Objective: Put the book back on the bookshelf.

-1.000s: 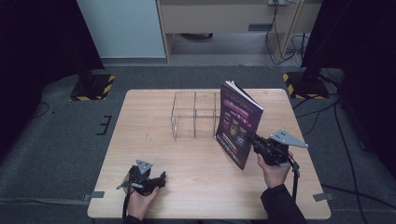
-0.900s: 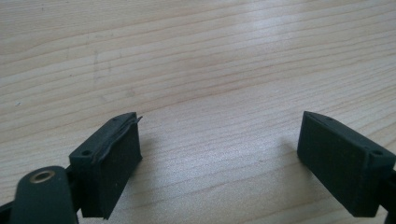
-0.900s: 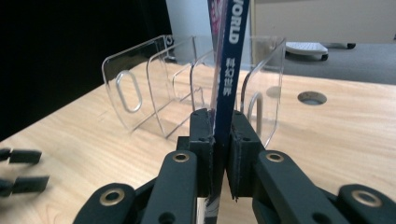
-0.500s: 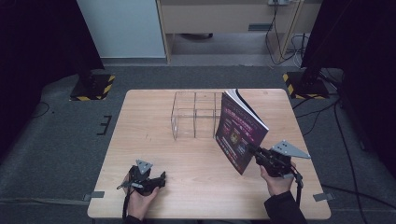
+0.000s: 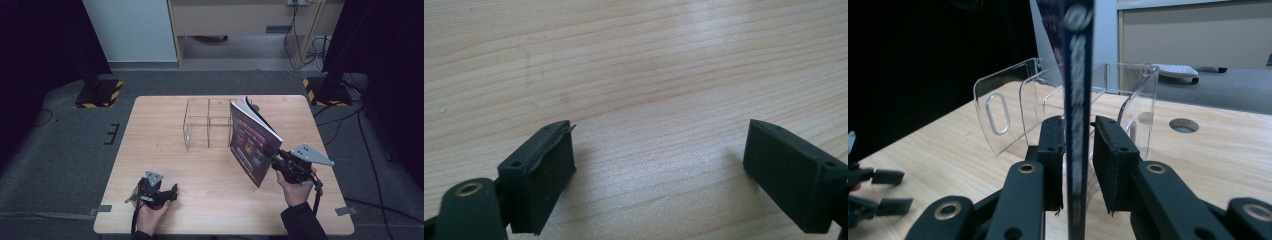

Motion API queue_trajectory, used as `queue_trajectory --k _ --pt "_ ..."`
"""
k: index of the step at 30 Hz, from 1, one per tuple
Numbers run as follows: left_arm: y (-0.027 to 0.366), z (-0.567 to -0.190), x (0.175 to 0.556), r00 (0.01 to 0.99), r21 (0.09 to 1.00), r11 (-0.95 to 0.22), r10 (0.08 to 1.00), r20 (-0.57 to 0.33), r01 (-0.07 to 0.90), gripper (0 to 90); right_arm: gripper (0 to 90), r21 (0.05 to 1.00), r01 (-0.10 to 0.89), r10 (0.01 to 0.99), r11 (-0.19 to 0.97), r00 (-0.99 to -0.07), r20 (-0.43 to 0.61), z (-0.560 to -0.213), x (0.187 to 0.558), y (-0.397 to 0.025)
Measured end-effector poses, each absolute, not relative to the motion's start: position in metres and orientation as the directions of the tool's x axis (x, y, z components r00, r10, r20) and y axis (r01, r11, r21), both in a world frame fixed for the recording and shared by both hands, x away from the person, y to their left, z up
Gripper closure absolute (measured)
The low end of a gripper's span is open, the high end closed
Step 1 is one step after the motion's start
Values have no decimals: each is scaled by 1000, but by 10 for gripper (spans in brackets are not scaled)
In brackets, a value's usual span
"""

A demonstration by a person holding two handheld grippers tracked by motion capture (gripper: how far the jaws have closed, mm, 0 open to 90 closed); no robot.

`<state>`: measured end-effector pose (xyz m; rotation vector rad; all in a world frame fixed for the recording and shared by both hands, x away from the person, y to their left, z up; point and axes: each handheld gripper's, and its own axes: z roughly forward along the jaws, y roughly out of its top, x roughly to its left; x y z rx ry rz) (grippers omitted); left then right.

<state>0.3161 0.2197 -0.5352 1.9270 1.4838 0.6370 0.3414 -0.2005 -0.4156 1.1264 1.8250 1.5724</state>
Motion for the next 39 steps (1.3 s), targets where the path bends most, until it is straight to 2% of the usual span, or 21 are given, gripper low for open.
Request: queue_trajectory --k 4,7,24,39 --pt "220 -535 316 254 720 -179 967 5 670 119 762 960 279 838 -2 -524 154 -412 347 -197" --pt "220 -535 316 254 720 -179 967 5 670 119 833 956 294 847 -8 -507 162 -411 349 -197" --pt "220 -535 316 254 721 -179 967 4 670 118 843 965 263 865 -3 -483 134 -397 346 -180" --pt "220 -535 316 255 721 -179 967 3 670 117 843 981 187 894 -53 -428 130 -378 369 -168"
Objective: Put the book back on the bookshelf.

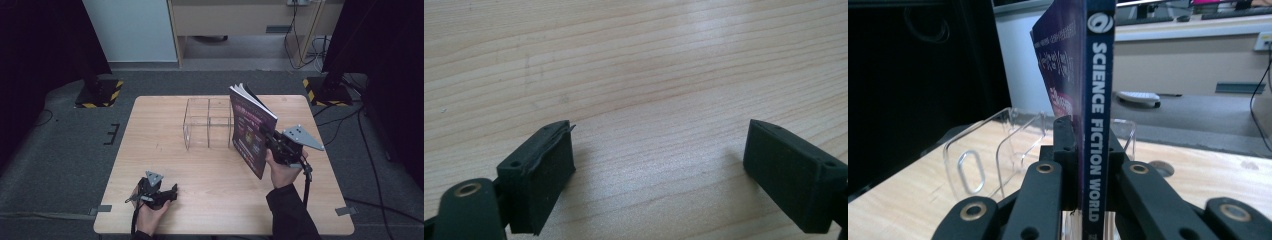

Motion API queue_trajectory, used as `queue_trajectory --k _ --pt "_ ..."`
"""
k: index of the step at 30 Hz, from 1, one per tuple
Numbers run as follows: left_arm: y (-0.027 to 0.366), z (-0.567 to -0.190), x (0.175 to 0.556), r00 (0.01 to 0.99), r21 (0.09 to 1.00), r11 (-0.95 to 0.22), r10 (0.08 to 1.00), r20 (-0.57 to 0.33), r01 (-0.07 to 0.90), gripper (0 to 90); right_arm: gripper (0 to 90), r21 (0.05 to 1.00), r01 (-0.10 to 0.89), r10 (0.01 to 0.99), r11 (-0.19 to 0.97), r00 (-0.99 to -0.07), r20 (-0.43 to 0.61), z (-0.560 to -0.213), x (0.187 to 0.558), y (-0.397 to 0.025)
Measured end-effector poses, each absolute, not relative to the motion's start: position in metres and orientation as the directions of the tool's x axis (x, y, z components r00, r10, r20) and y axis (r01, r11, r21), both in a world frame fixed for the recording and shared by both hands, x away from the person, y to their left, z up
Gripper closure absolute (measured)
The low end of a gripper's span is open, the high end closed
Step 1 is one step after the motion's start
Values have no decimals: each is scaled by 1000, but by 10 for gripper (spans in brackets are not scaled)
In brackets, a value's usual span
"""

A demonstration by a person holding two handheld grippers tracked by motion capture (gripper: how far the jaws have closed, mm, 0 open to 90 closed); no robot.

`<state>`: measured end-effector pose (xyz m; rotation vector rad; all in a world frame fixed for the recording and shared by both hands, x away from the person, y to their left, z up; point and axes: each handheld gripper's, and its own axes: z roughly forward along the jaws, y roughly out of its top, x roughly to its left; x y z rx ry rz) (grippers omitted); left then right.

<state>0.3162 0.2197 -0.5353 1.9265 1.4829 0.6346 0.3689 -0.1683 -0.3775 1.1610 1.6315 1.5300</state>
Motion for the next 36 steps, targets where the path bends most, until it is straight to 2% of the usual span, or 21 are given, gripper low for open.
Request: queue_trajectory --k 20,28,36 --pt "220 -535 316 256 721 -179 967 2 670 115 842 988 134 942 -82 -314 121 -392 417 -145" --pt "220 -535 316 256 720 -180 967 3 670 115 841 989 124 947 -75 -302 109 -403 415 -145" --pt "220 -535 316 256 721 -180 967 4 669 114 829 983 171 936 -62 -333 116 -405 405 -155"
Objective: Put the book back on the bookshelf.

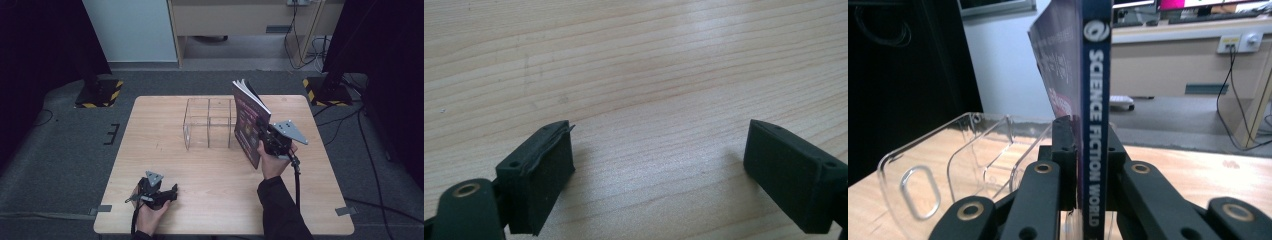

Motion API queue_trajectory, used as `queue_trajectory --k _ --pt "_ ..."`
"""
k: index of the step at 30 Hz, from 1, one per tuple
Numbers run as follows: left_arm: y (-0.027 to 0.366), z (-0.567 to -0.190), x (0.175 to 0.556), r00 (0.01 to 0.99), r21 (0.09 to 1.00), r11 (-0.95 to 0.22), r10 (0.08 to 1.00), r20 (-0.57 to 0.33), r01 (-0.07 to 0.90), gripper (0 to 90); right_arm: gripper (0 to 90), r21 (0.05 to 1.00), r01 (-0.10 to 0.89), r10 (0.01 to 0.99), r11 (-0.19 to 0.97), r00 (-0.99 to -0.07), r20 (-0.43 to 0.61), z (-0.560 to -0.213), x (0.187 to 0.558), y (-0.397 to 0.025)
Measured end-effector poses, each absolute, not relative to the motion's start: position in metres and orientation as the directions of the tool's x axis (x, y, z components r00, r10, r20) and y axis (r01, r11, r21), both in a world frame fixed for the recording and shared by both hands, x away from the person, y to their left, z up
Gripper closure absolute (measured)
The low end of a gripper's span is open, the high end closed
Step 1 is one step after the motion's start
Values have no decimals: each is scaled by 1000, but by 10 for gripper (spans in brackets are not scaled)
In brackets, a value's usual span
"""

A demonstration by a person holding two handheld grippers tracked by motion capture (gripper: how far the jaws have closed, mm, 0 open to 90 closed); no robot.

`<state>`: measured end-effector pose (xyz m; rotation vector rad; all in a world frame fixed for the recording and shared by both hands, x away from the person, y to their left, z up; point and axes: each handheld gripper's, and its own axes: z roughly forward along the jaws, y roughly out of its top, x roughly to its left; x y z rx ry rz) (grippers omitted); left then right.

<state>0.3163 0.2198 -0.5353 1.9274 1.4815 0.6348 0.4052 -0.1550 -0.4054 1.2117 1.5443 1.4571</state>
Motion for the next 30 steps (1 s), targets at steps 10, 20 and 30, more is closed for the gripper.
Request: queue_trajectory --k 10,20,30 --pt "220 -535 316 256 721 -180 967 4 669 114 793 975 221 922 -5 -377 91 -393 400 -161" --pt "220 -535 316 256 721 -179 967 3 670 115 836 965 259 927 44 -372 58 -379 403 -156" --pt "220 -535 316 256 721 -180 967 3 670 114 845 974 226 938 17 -340 62 -380 407 -149"
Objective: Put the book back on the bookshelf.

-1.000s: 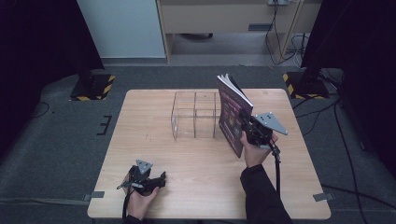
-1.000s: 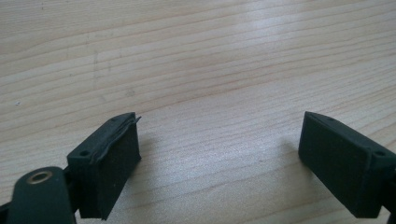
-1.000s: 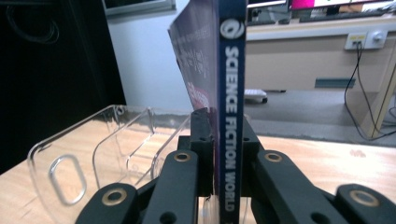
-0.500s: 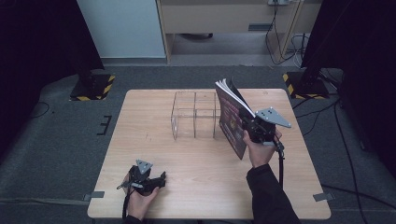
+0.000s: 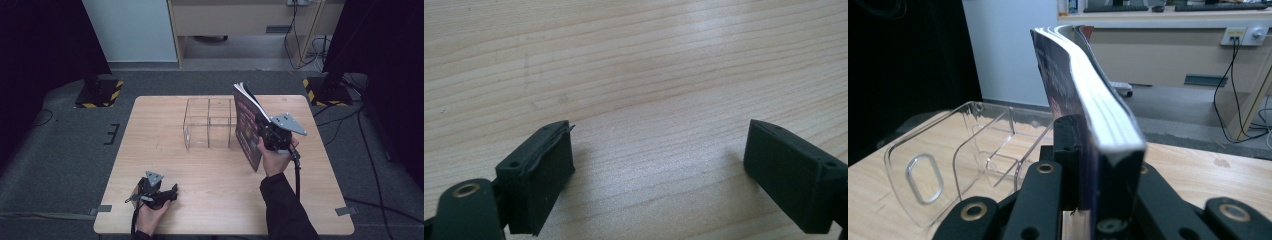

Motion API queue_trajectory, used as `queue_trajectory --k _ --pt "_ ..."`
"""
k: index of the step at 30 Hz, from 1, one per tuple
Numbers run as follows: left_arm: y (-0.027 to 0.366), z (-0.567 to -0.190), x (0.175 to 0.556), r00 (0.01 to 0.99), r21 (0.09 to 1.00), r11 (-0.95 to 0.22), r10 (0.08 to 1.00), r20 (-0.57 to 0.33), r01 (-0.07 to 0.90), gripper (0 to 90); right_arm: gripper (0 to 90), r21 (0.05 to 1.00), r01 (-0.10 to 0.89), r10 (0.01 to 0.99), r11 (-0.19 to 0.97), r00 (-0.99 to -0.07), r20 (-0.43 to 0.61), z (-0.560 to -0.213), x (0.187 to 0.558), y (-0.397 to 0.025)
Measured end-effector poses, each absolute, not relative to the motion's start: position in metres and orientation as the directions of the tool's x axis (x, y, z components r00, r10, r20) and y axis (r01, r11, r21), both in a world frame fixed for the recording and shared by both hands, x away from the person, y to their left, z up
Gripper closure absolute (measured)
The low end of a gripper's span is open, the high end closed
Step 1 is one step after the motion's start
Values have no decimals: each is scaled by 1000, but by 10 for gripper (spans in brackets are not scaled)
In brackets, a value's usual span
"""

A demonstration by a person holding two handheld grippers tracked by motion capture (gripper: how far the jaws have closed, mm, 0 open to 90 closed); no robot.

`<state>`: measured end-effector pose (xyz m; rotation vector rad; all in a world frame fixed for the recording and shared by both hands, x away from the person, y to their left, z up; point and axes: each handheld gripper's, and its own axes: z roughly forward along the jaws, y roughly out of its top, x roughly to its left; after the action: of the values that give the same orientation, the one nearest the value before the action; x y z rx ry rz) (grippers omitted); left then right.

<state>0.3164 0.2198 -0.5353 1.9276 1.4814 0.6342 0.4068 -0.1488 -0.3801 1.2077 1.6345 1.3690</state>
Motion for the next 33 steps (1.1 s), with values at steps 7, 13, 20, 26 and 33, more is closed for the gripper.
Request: queue_trajectory --k 7,13,20,26,33 --pt "220 -535 316 257 720 -180 966 3 670 114 845 984 176 947 -18 -313 74 -378 419 -142" --pt "220 -535 316 257 720 -180 966 2 670 112 844 988 153 965 -26 -255 65 -382 431 -136" --pt "220 -535 316 258 720 -181 966 3 670 111 843 990 141 974 -11 -221 42 -394 427 -134" --pt "220 -535 316 258 720 -181 966 3 670 111 838 989 147 979 -8 -203 38 -393 426 -133" --pt "220 -535 316 257 720 -181 966 3 670 111 788 985 175 975 -1 -217 40 -394 429 -136"
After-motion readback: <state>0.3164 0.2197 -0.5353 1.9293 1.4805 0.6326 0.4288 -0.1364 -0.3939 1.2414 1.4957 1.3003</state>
